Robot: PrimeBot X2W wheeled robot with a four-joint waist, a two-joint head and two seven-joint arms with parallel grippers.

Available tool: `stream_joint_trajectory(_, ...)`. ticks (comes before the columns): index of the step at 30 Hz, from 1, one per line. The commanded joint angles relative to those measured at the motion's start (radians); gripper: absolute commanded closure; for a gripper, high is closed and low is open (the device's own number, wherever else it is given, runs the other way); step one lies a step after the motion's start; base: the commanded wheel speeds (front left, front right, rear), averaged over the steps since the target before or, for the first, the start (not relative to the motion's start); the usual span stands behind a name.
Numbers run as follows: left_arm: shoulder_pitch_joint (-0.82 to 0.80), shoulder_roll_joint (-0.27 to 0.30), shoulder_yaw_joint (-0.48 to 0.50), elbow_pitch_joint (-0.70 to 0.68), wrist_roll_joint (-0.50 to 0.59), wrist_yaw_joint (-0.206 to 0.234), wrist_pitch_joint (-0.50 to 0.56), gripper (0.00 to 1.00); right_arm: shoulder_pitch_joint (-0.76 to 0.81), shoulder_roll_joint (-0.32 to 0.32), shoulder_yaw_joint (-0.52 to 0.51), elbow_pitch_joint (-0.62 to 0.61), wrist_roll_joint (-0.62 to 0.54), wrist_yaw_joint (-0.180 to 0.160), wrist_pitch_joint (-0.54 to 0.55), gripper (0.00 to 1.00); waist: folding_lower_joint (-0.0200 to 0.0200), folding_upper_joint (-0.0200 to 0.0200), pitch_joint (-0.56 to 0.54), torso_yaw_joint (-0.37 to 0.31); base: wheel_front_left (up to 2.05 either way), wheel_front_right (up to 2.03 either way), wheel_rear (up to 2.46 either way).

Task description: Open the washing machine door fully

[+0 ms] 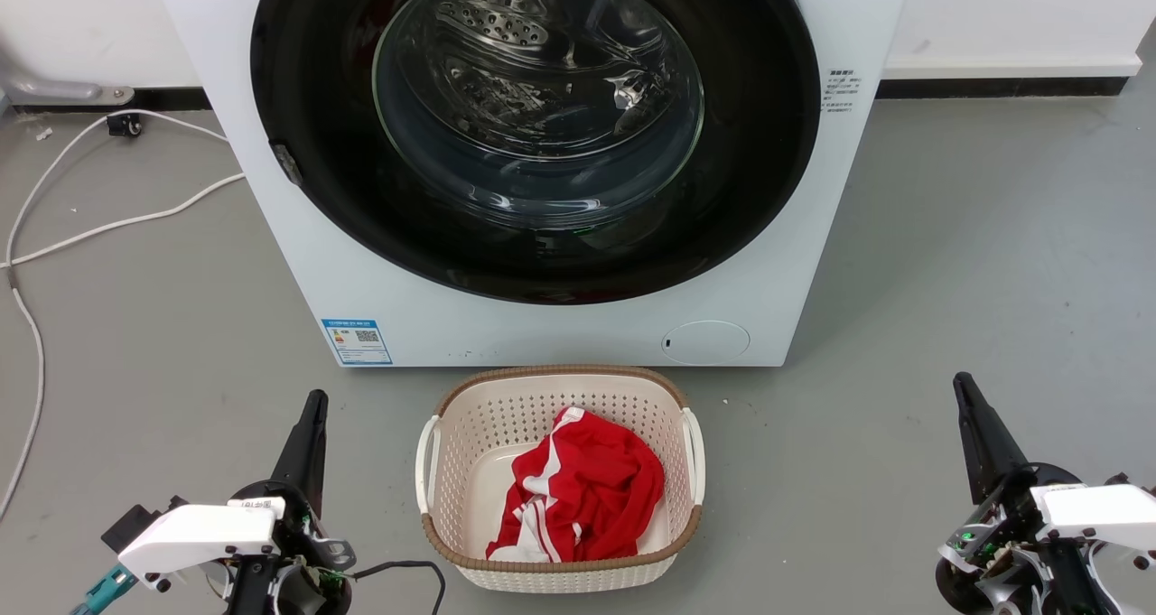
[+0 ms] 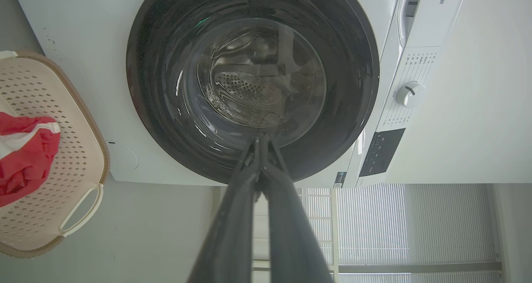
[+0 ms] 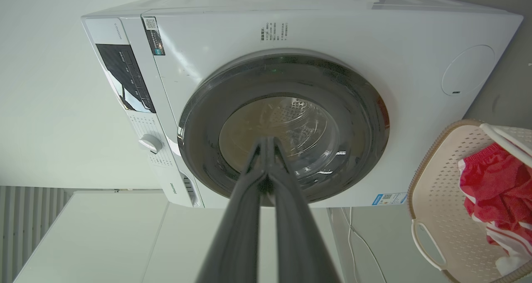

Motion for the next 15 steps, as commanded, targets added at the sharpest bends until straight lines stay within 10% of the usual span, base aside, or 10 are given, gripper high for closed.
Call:
stream_joint_trajectory(1, 0.003, 0.001, 0.001, 0.001, 0.001, -0.003, 0.002, 1.0, -0.014, 0.002, -0.003, 0.002, -0.001, 0.0, 0.001, 1.0, 0.0, 0.0, 0.0, 0.0, 0.0, 0.0, 0.0)
stream_joint_trajectory(6, 0.001, -0.001, 0.0, 0.003, 0.001, 0.0, 0.0, 1.0, 0.002, 0.001, -0.001, 0.002, 0.0, 0.0, -0.001, 1.0, 0.0, 0.0, 0.0, 0.0, 0.0, 0.0, 0.0)
stream_joint_trajectory(7, 0.004, -0.003, 0.001, 0.012, 0.0, 0.0, -0.001, 0.0, 0.007, 0.003, 0.0, 0.011, 0.0, 0.0, -0.001, 0.0, 0.0, 0.0, 0.0, 0.0, 0.0, 0.0, 0.0)
stream_joint_trajectory(15, 0.004, -0.004, -0.036, -0.01, 0.017, 0.0, -0.039, 0.0, 0.031, 0.005, 0.002, -0.026, -0.022, 0.0, -0.04, 0.0, 0.0, 0.0, -0.001, 0.001, 0.0, 0.0, 0.0)
